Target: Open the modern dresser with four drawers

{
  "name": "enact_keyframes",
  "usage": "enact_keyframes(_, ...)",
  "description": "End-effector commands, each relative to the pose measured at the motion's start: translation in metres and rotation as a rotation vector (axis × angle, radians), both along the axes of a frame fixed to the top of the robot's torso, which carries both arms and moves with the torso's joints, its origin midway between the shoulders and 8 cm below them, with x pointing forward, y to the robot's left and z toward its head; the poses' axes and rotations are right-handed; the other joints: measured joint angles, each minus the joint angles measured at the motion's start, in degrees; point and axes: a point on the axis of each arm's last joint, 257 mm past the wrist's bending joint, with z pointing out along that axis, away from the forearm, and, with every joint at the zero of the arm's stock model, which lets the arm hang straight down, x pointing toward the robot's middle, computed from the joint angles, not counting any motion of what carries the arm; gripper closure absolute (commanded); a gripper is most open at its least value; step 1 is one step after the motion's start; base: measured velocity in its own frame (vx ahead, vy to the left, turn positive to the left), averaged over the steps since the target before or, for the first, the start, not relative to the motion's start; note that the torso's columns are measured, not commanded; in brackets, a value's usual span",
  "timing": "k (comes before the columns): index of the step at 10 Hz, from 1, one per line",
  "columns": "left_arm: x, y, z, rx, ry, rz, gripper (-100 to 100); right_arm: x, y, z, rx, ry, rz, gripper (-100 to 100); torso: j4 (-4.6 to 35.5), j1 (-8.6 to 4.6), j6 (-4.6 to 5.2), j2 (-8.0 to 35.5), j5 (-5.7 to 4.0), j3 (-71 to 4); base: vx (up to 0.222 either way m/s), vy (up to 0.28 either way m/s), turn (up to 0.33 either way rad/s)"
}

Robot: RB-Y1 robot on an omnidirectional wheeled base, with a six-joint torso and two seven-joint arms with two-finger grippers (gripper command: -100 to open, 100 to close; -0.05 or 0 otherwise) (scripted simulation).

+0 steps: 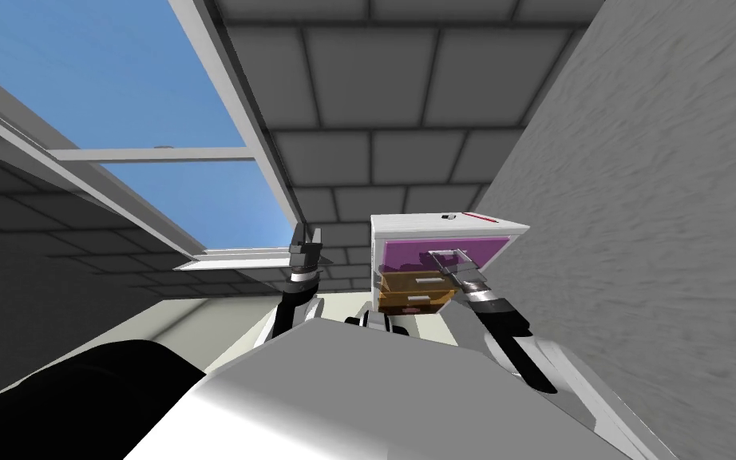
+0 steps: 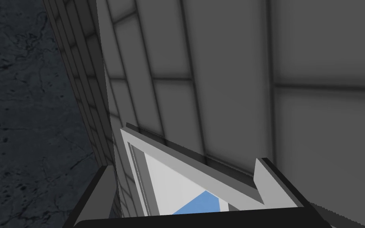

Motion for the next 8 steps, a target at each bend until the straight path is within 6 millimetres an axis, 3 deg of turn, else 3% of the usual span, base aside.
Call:
enact_keyframes(1,0.000,0.000,0.000,0.000,0.000,0.000,0,0.005,-0.011,-0.011,-0.133,0.011,-0.046,-100,0.0,-0.05,-0.02,0.0,-0.01,0.0,0.017,0.071,-0.026)
enact_keyframes(8,0.000,0.000,0.000,0.000,0.000,0.000,0,0.016,-0.055,-0.039,-0.591,0.045,-0.177,-100,0.0,-0.07,-0.01,0.0,-0.02,0.0,0.007,0.106,-0.048)
